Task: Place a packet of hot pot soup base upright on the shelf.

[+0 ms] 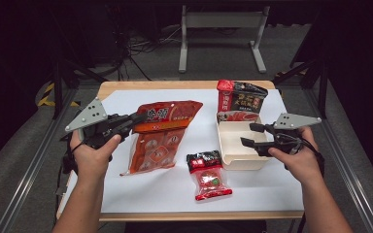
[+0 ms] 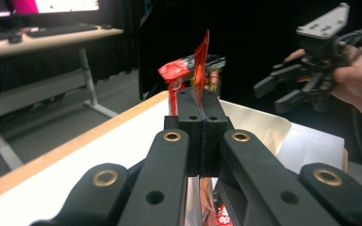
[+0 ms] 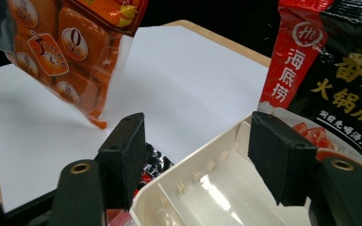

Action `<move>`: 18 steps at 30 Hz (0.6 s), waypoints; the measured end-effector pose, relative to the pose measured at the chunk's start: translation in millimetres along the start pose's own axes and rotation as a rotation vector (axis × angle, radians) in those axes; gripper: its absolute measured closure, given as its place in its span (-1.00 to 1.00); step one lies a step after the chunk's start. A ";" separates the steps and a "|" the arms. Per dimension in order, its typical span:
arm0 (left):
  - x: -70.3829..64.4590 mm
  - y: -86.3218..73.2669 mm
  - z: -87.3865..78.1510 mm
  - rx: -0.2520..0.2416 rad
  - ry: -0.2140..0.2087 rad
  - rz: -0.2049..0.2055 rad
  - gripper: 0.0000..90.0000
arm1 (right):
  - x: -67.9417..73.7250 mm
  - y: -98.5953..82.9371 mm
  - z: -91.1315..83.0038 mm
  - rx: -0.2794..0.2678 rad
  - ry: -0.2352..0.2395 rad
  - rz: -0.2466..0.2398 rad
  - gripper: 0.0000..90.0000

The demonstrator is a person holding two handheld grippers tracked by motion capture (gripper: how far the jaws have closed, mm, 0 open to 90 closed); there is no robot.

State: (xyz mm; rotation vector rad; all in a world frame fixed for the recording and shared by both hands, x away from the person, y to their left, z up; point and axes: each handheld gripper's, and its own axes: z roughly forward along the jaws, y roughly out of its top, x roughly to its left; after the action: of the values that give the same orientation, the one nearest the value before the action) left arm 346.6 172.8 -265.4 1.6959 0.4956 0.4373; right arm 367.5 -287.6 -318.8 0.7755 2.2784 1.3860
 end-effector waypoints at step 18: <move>-10.5 11.0 1.4 -0.080 -0.037 0.011 1.00 | 24.8 13.7 37.3 -0.048 0.104 -0.081 -0.38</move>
State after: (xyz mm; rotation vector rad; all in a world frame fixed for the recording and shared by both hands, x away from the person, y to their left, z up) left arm 339.5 164.1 -255.0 1.6274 0.4369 0.4275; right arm 372.7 -241.3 -324.1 0.6026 2.3180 1.4691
